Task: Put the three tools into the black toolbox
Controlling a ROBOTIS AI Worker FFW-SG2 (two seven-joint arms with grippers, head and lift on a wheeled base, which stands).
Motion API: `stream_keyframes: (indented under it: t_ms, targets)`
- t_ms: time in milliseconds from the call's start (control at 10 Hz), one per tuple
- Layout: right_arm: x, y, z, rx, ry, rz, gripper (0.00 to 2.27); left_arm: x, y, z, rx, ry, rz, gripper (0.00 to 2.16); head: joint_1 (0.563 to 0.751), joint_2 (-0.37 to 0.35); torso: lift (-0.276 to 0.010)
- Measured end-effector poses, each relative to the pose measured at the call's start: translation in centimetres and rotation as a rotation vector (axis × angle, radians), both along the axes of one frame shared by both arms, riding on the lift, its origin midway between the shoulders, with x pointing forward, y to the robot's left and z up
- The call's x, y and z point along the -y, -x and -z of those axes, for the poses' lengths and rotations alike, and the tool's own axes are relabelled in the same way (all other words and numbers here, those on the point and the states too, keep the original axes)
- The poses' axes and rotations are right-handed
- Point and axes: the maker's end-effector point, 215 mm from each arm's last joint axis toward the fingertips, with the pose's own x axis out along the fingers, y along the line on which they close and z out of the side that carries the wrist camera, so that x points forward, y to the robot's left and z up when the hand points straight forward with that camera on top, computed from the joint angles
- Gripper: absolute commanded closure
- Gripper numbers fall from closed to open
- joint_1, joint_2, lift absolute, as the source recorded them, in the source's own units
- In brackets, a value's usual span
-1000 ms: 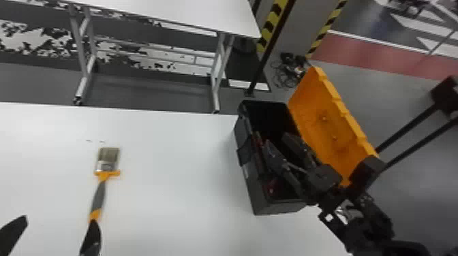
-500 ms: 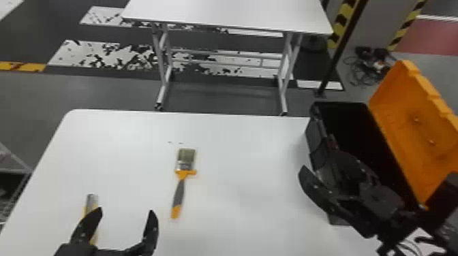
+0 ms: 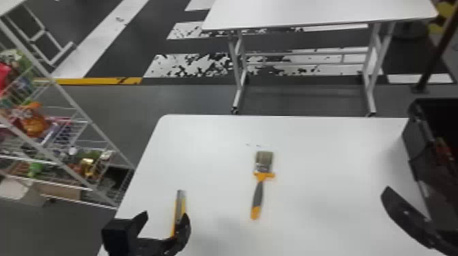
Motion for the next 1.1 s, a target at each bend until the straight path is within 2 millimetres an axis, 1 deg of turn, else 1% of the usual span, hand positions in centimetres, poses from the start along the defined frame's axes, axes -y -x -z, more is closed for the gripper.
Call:
stream_keyframes:
  t_ms: [100,200,300,400,500,900,1100]
  targets:
    - [0.1,0.0,0.1,-0.001,0.001,0.001,0.08,-2.1,0.7,1.2,-0.061,0.013,-0.033,0.11,0.695,0.35,-0.051]
    - [0.2,-0.1,0.3,-0.003,0.002,0.002,0.08,-3.4,1.3,2.3,-0.119,0.034,-0.052,0.11,0.695,0.35,-0.051]
    - [0.2,-0.1,0.5,-0.004,0.005,0.003,0.08,-4.1,1.6,2.9,-0.168,0.068,-0.072,0.11,0.695,0.35,-0.051]
    - [0.3,-0.2,0.5,-0.003,0.008,0.003,0.08,-4.5,1.5,3.0,-0.189,0.099,-0.087,0.11,0.695,0.35,-0.051]
    - [0.3,-0.2,0.6,-0.003,0.011,0.004,0.08,-4.3,1.4,3.2,-0.209,0.124,-0.087,0.12,0.695,0.35,-0.051]
    - [0.5,-0.1,0.8,-0.003,0.032,0.002,0.08,-1.1,1.8,5.9,-0.433,0.269,-0.082,0.13,0.695,0.35,-0.051]
    - [0.6,-0.2,0.7,0.005,0.036,0.002,0.08,-1.2,2.2,6.3,-0.514,0.31,-0.102,0.12,0.695,0.35,-0.051]
